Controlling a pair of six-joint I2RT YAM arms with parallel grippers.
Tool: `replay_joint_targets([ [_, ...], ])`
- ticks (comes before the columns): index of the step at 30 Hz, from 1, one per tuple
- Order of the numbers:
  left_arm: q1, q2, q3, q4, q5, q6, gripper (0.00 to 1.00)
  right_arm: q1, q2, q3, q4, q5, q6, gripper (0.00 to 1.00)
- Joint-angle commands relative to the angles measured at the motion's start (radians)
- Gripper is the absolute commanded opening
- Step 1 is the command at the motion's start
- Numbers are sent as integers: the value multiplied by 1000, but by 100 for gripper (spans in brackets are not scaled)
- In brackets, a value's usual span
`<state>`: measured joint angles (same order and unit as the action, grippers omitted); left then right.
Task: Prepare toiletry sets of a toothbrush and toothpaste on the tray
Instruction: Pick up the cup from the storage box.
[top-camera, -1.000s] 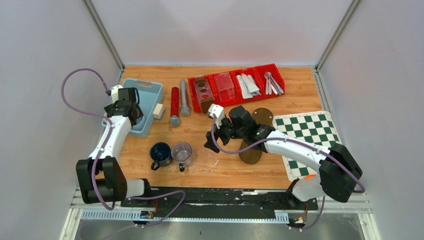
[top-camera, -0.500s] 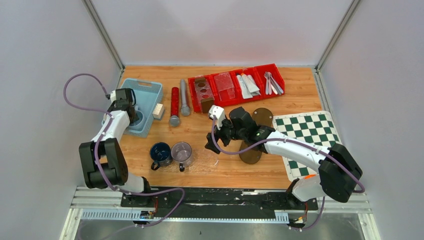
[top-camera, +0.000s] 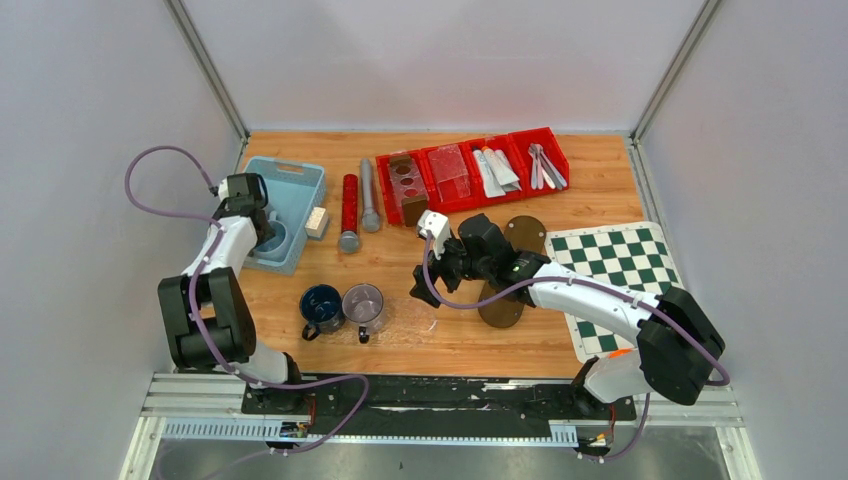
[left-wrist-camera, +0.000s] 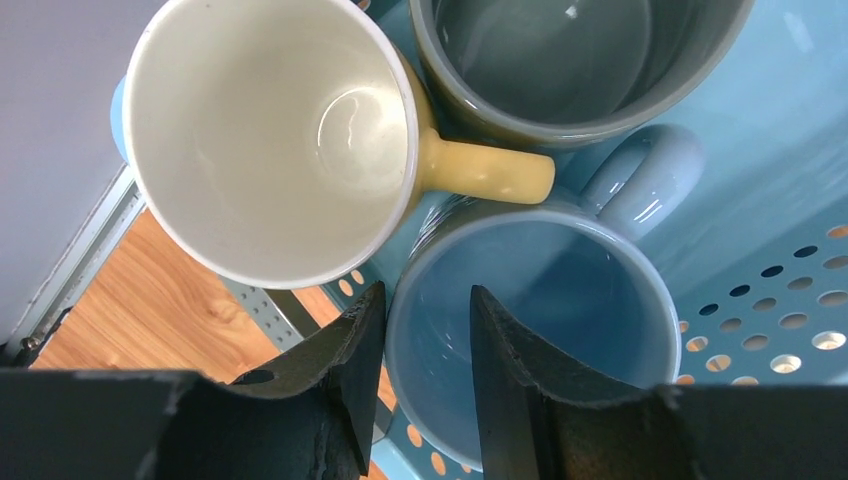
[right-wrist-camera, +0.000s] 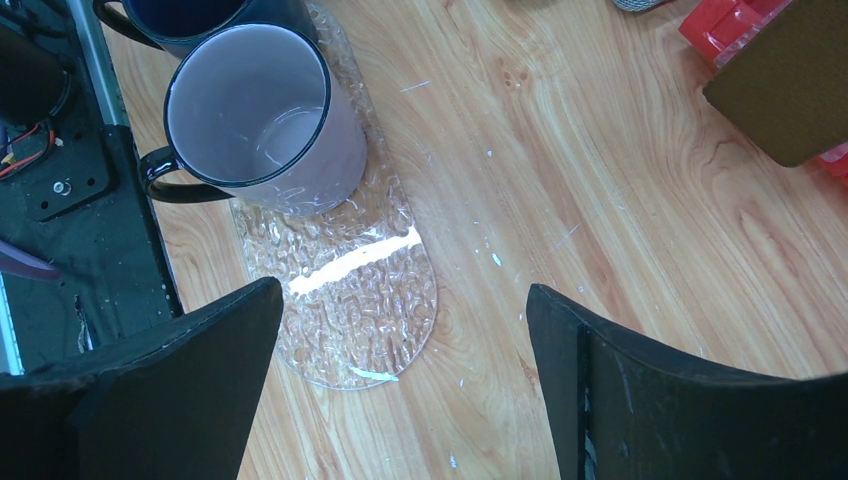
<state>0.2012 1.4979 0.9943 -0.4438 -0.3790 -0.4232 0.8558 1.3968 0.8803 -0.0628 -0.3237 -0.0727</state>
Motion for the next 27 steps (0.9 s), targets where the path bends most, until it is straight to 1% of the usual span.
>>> replay_joint_targets([
  [1, 16, 33, 29, 24, 26, -29, 43, -3, -23, -7, 37, 10, -9, 94],
  [3, 21, 49, 29, 21, 35, -36, 43, -3, -25, -10, 37, 13, -9, 94],
  [8, 24, 76, 28, 16, 53, -43, 33, -3, -19, -5, 34, 13, -10, 95],
  [11, 24, 79, 46, -7, 54, -27, 23, -3, -20, 0, 25, 20, -12, 95],
  [13, 24, 61, 55, -16, 52, -10, 20, -3, -26, 0, 23, 23, -12, 95],
  [15, 25, 32, 57, -19, 53, 3, 13, -3, -33, 0, 22, 23, -10, 95],
  [16, 25, 22, 55, -19, 56, 11, 11, -3, -36, 1, 22, 23, -10, 95],
  [17, 24, 1, 53, -19, 56, 14, 5, -3, -38, 1, 21, 21, -9, 95],
  [21, 24, -59, 51, -25, 65, 42, 0, -3, -47, 12, 15, 11, -3, 95],
  [27, 24, -162, 61, -25, 101, 102, 0, -3, -62, 26, 2, 5, 12, 95],
])
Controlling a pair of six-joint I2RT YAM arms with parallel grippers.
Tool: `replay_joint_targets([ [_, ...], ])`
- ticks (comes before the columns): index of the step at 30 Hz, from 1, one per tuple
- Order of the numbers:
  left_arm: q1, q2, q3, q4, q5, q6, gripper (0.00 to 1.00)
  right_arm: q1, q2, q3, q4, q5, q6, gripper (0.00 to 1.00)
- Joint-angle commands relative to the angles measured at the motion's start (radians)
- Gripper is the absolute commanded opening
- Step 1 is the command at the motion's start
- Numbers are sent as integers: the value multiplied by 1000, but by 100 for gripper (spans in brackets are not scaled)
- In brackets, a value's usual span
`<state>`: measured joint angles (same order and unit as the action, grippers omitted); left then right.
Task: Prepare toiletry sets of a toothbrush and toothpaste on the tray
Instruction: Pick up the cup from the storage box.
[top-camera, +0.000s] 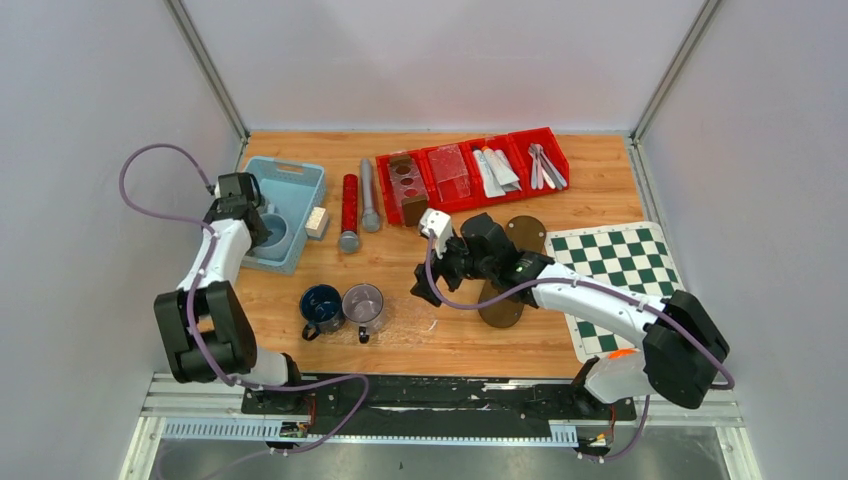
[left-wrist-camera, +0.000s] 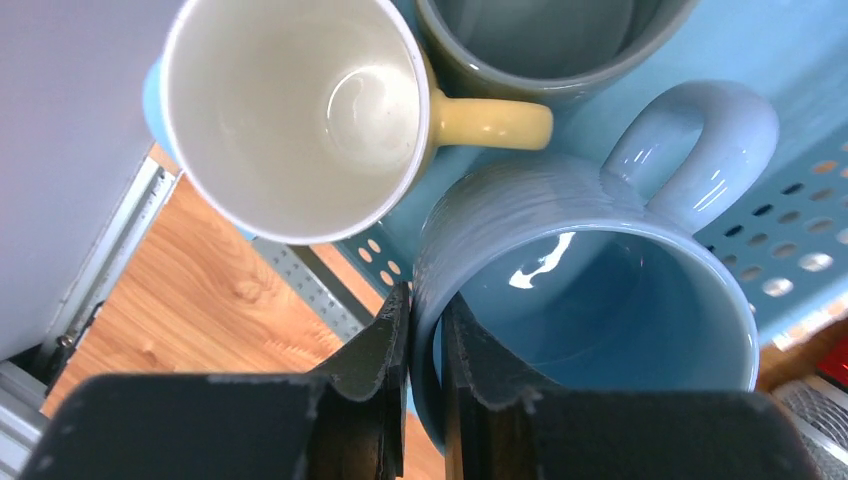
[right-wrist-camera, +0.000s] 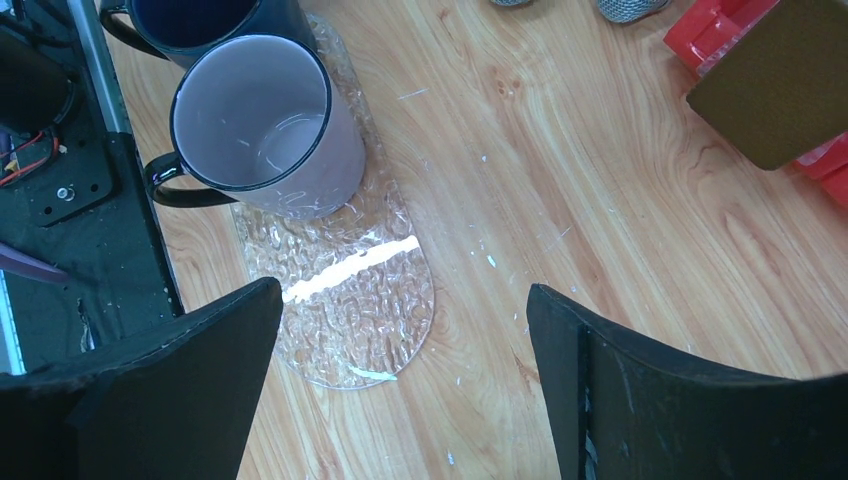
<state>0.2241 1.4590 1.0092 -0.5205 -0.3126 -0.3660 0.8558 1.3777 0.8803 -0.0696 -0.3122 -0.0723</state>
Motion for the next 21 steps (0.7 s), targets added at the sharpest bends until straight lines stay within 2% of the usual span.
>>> replay_joint_targets([
  [1, 1, -134, 50, 49, 53, 53, 0, -3, -46, 28, 7, -8, 16, 95],
  [8, -24, -241, 99, 47, 165, 161, 0, -3, -95, 34, 4, -1, 46, 95],
  [16, -179, -273, 220, -1, 349, 373, 0, -3, -200, 7, 7, 53, 87, 96],
  [21, -313, -279, 263, -15, 463, 519, 0, -2, -296, -34, 7, 129, 114, 96],
])
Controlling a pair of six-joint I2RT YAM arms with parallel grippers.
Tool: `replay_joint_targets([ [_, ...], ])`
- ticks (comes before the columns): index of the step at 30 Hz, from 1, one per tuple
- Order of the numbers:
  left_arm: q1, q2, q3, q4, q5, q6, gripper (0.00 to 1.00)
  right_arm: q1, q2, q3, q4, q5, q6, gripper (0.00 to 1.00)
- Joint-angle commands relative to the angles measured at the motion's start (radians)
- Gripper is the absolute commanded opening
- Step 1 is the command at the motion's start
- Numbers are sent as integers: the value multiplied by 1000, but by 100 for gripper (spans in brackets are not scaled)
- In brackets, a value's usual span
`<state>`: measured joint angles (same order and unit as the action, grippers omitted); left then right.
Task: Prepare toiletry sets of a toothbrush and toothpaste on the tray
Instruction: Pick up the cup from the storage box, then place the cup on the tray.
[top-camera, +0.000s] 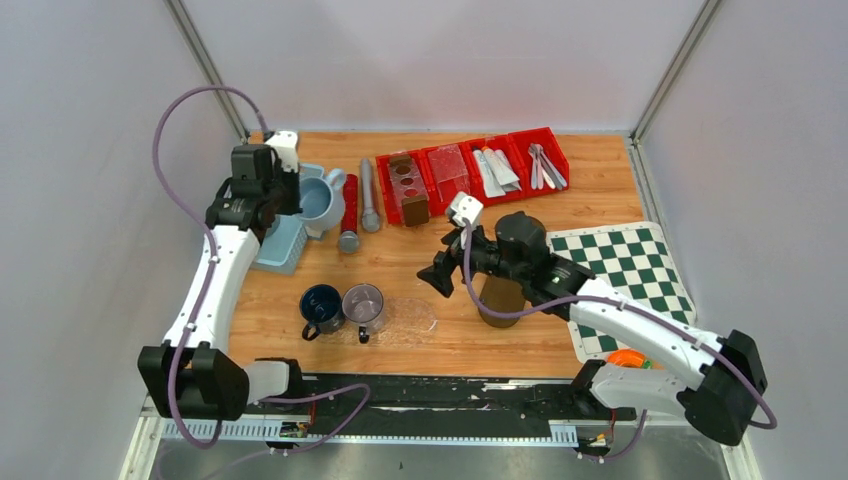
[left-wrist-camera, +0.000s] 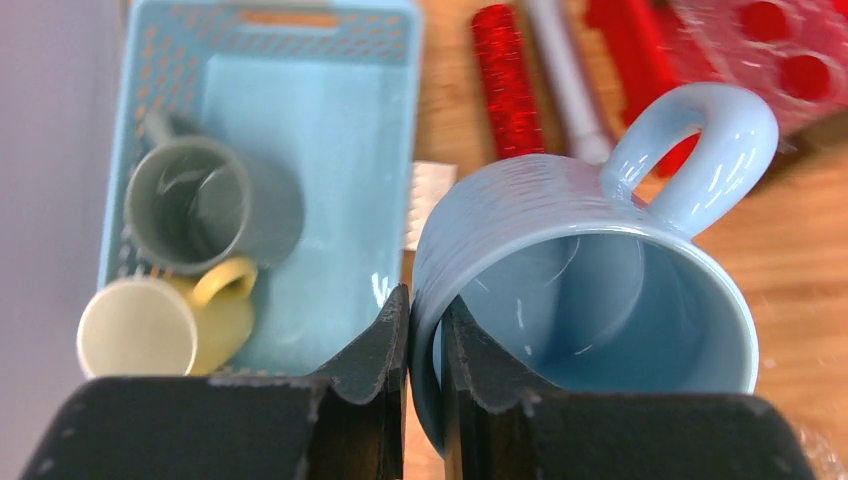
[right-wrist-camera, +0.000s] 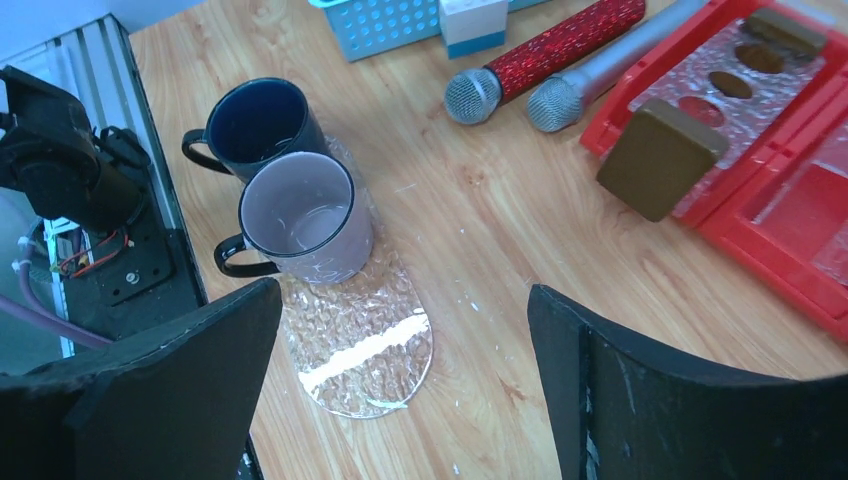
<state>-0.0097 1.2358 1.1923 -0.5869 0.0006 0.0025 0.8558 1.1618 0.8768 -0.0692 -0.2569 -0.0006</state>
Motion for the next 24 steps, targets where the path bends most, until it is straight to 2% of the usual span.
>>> replay_joint_targets([
  [1, -95, -55, 84, 47, 185, 164, 0, -3, -101, -39, 6, 92, 45, 96],
  [8, -299, -12, 146, -30, 289, 338, 2, -3, -262, -97, 6, 200, 52, 96],
  [15, -506, 40, 122, -65, 351, 532, 7, -3, -395, -150, 8, 321, 36, 97],
  [24, -665, 142, 91, -116, 406, 705, 12, -2, -540, -235, 37, 399, 64, 97],
])
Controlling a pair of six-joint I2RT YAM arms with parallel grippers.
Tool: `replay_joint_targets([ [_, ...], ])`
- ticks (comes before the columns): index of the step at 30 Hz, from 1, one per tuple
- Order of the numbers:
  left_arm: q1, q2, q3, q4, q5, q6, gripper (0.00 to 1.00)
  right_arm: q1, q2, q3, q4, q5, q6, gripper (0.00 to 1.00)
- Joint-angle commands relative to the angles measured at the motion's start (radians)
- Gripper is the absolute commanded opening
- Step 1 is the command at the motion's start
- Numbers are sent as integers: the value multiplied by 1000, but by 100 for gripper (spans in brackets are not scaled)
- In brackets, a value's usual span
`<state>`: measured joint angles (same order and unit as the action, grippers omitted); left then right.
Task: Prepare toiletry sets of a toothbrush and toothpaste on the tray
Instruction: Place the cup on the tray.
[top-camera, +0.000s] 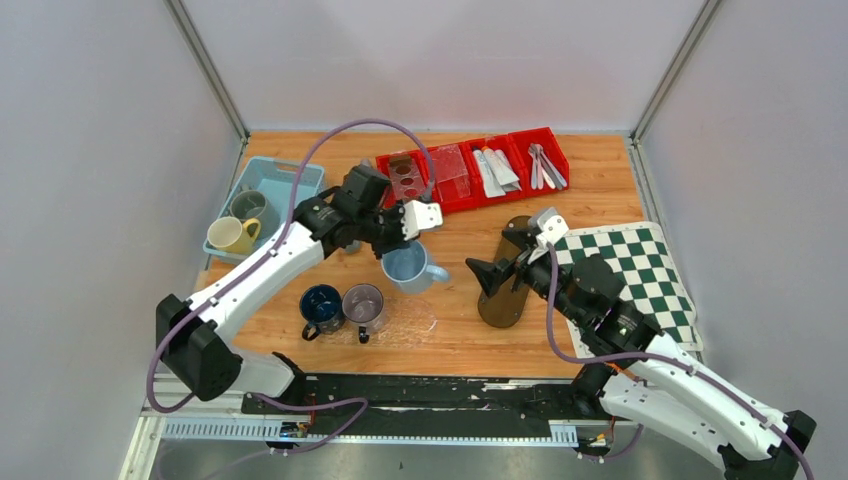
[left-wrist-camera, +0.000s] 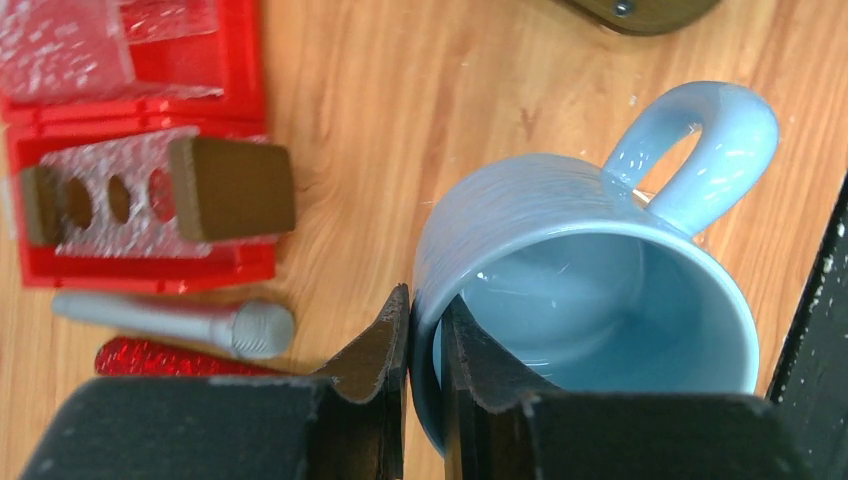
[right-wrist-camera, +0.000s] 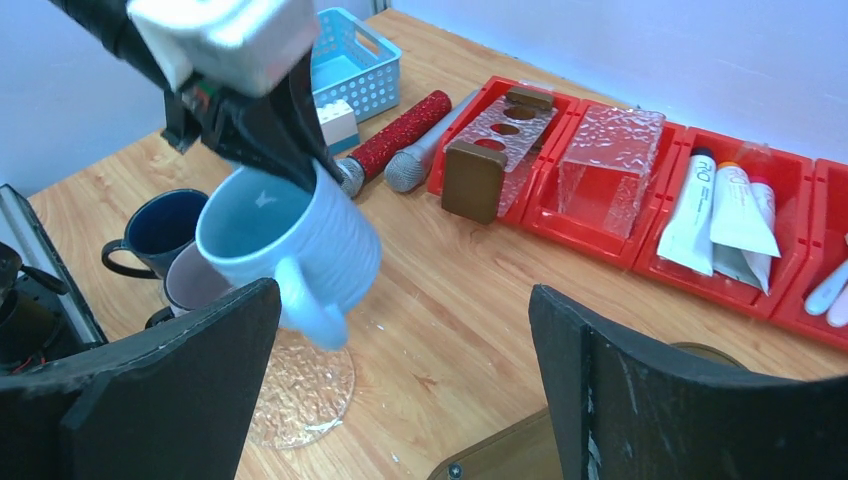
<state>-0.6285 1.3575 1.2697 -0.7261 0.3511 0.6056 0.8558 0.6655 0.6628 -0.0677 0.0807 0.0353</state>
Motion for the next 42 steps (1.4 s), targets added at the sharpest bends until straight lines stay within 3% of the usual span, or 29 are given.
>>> replay_joint_targets([
  [1, -76, 36, 8, 20, 47, 113, 13, -3, -56, -26, 32, 66, 29, 97],
  [6, -152, 56, -58, 38, 1, 117, 15, -3, -85, -41, 13, 78, 37, 97],
  [23, -185, 106, -222, 186, 37, 90, 23, -3, -52, -40, -5, 49, 37, 97],
  [30, -211, 136, -237, 193, 24, 88, 37, -3, -32, -37, -13, 34, 41, 97],
  [35, -217, 103, -224, 189, 14, 74, 66, -3, -36, -15, -35, 26, 37, 97],
  [37, -216, 76, -208, 187, -2, 55, 72, -3, -32, 1, -50, 17, 33, 97],
  [42, -216, 16, -150, 220, -81, -38, 80, -3, -3, 58, -92, -21, 15, 98],
])
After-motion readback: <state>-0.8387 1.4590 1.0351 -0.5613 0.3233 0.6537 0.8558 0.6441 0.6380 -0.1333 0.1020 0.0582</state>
